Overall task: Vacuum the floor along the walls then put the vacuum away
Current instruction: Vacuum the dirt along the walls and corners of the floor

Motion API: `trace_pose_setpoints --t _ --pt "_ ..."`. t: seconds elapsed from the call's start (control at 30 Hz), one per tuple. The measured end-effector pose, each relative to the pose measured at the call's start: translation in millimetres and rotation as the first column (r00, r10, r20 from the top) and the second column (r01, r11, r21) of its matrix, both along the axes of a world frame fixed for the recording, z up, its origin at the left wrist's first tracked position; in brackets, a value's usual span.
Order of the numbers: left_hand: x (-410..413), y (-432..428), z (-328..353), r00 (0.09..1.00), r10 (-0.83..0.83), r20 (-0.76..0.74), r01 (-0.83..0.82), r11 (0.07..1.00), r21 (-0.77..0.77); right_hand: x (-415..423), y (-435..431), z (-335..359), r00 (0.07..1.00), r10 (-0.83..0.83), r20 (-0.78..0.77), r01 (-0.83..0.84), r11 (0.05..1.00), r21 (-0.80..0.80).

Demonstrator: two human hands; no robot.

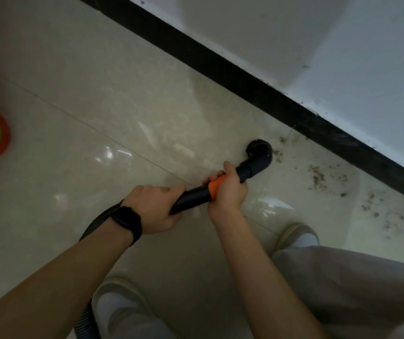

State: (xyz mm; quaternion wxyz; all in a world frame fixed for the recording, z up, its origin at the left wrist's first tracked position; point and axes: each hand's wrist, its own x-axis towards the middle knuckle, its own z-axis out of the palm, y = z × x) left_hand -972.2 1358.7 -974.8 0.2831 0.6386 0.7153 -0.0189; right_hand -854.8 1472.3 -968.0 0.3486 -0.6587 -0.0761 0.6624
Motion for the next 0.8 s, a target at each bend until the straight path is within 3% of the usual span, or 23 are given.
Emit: trace_pose_setpoints --t 0.8 --pt "27 86 -9 1.000 -0.028 0.011 0.028 0.998 0.064 29 82 1 1.000 0.020 -0.003 -0.020 0.999 0.032"
